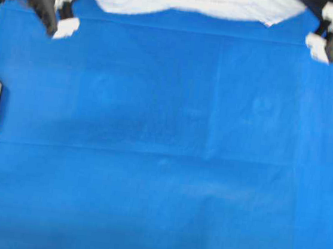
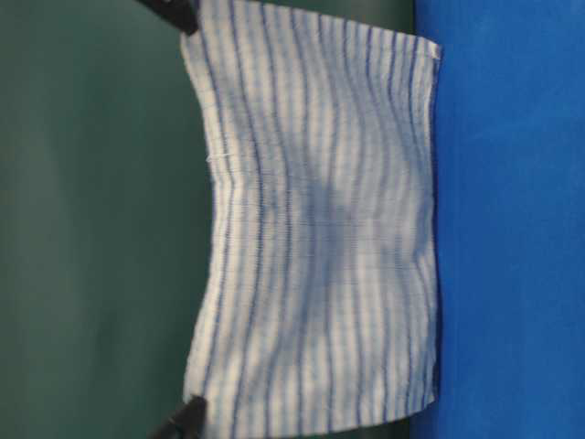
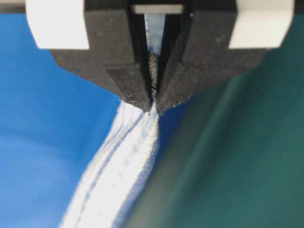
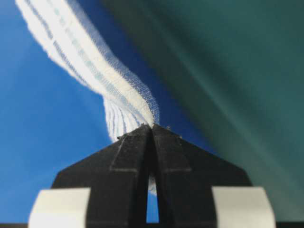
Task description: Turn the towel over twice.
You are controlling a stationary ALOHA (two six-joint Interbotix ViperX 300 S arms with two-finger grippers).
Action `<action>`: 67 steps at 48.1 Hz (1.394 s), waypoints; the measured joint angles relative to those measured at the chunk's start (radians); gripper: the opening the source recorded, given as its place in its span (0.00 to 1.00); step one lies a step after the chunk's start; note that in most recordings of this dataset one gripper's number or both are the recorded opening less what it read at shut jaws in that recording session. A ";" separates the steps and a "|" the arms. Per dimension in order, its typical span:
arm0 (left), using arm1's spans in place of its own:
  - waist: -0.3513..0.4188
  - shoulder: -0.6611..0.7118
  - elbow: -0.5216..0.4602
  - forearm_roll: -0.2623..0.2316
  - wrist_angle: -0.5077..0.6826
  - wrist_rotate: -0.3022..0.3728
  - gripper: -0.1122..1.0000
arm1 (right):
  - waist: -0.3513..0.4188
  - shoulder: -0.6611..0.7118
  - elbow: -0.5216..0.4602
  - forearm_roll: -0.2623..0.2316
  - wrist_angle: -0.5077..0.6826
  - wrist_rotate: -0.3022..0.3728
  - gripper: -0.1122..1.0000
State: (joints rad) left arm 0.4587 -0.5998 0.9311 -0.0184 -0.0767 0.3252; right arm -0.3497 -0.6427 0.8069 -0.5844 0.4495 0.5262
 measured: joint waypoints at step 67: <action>-0.509 0.242 0.242 0.000 -0.041 -0.331 0.13 | 0.517 0.305 0.184 0.144 -0.083 0.382 0.11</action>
State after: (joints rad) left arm -0.0506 -0.3574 1.1735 -0.0184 -0.1181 -0.0061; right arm 0.1672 -0.3375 0.9910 -0.4403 0.3666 0.9081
